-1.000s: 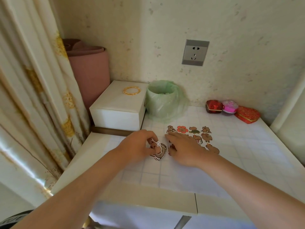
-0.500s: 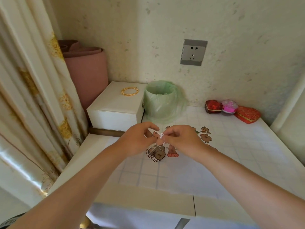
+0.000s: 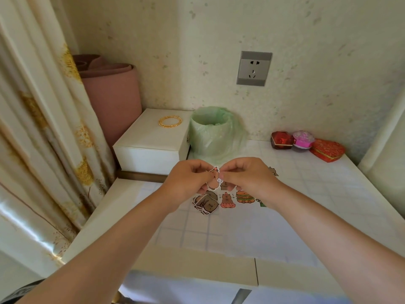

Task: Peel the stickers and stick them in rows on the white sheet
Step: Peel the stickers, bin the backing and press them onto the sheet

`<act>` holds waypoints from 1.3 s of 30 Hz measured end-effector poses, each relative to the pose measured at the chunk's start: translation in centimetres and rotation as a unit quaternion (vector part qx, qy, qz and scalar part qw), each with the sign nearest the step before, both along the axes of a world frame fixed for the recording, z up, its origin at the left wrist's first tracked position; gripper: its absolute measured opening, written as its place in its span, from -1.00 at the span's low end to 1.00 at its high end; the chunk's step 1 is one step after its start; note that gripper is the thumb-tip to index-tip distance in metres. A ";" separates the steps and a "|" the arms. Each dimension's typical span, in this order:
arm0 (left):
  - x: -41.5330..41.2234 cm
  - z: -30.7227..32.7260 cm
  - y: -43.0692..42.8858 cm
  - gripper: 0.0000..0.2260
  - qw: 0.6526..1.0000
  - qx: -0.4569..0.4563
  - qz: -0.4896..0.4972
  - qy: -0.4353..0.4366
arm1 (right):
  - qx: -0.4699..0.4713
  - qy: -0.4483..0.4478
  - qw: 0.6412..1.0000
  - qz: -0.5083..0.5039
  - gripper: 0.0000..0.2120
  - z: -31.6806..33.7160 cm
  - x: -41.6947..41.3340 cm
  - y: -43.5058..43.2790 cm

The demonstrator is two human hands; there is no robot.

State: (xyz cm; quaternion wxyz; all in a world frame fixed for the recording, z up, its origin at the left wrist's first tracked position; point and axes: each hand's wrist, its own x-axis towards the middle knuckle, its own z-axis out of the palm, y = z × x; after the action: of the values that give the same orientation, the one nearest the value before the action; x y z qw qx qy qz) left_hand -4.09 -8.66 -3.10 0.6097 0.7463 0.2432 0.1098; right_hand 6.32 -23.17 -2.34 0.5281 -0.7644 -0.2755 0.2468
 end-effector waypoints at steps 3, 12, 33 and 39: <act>0.8 0.6 -0.5 -0.96 1.000 -0.010 0.016 -0.021 | 0.014 -0.008 1.000 -0.006 -0.84 0.4 0.6 -0.1; 2.5 0.9 -1.9 -0.95 0.998 0.037 0.014 -0.041 | 0.009 -0.076 0.996 -0.048 -0.95 0.6 1.3 -0.8; 0.9 0.9 -1.3 -0.96 0.996 0.060 -0.027 -0.064 | 0.004 0.061 0.998 0.024 -0.87 1.1 1.3 -1.3; 0.8 0.8 -1.5 -0.94 0.997 0.040 -0.020 -0.061 | 0.005 -0.027 1.000 0.001 -0.92 1.2 0.4 -1.0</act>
State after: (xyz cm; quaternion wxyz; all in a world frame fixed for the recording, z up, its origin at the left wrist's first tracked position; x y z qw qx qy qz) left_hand -3.27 -10.16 -2.32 0.5949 0.7670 0.1859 0.1529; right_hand 6.68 -24.21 -1.14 0.5239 -0.7681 -0.2911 0.2254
